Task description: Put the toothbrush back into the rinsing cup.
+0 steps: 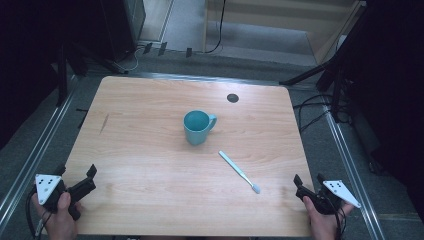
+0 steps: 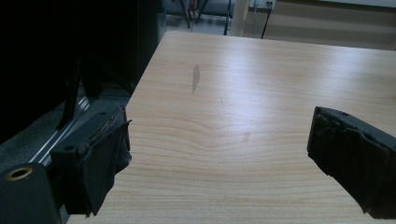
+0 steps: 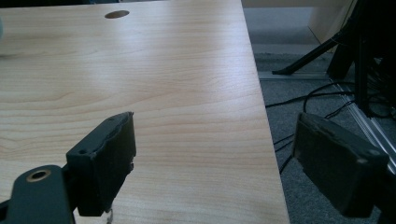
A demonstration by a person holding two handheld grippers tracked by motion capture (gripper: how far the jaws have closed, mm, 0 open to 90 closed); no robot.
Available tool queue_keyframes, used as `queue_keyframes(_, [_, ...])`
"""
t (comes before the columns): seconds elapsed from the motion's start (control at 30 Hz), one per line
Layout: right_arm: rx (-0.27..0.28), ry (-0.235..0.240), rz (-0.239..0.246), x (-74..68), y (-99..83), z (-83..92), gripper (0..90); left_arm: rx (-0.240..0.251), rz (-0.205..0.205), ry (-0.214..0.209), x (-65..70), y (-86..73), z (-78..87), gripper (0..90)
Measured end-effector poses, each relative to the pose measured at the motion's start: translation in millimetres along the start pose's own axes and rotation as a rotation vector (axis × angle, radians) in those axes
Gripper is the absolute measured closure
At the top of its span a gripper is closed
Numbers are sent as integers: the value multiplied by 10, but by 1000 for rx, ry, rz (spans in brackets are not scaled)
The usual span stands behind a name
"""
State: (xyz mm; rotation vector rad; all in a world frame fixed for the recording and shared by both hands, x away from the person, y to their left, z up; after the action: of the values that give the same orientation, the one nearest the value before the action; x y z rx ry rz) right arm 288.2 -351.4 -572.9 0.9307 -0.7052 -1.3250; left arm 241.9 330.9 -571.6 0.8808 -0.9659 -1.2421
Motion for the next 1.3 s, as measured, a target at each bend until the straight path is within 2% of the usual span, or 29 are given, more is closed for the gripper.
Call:
queue_keyframes(0.1, [1,-3,0,2,0,0,178,1,-7,10,1,-1,4,59])
queue_keyframes(0.13, [3,-24,4,11,3,-2,270,2,-7,11,0,0,5,59])
queue_keyframes(0.17, [3,-24,4,11,3,-2,270,3,-5,10,-1,0,7,59])
queue_keyframes(0.23, [6,2,6,-5,3,0,383,2,2,8,-9,-2,8,59])
queue_keyframes(0.3, [-2,1,3,-10,0,-2,512,2,7,5,-11,-2,9,59])
queue_keyframes(0.37, [8,24,-5,-23,3,6,614,2,6,4,-11,-1,9,60])
queue_keyframes(0.47, [-20,69,31,-77,-4,-14,734,-2,2,-2,-4,-2,4,60])
queue_keyframes(0.53, [-31,74,70,-112,14,-20,760,-6,-4,-4,0,-3,1,60])
queue_keyframes(0.57, [-46,92,79,-152,44,-16,770,-8,-9,-2,0,-5,3,60])
queue_keyframes(0.67, [-124,89,139,-231,124,-22,805,-3,-15,2,6,-3,4,60])
queue_keyframes(0.73, [-182,104,168,-283,179,-32,852,-3,-15,3,9,-3,3,60])
queue_keyframes(0.8, [-280,86,236,-350,290,-70,897,-6,-9,-1,4,-4,3,60])
queue_keyframes(0.87, [-300,85,249,-369,316,-83,900,-6,-6,-3,0,-3,2,60])
queue_keyframes(0.9, [-362,121,272,-451,374,-113,900,-8,-2,-5,-2,-3,0,60])
queue_keyframes(0.93, [-362,121,272,-451,374,-113,900,-10,0,-6,-4,-2,-4,60])
queue_keyframes(0.97, [-400,137,291,-497,391,-131,900,-12,2,-8,-4,-3,-6,60])
queue_keyframes(1.03, [-473,137,365,-611,428,-164,900,-14,2,-9,-5,-3,-8,60])
queue_keyframes(1.1, [-513,150,415,-707,475,-203,900,-18,-2,-12,-4,-5,-9,60])
queue_keyframes(1.2, [-553,152,453,-833,547,-276,900,-15,-11,-19,5,-5,-6,60])
queue_keyframes(1.3, [-616,185,482,-980,569,-352,900,-14,-18,-21,12,-5,-6,60])
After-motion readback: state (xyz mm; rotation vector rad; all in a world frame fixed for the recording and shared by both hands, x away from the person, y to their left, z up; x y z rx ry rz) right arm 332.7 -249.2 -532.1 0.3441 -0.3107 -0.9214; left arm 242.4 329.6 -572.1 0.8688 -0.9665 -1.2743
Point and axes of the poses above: each handheld gripper's, and its own axes: z roughly backward along the jaws, y roughly out of its top, x roughly to its right, the point moved 7 cm from there along -z, roughly forward along the jaws, and after that the axes turned 5 degrees about -x, right-handed, at the moved point
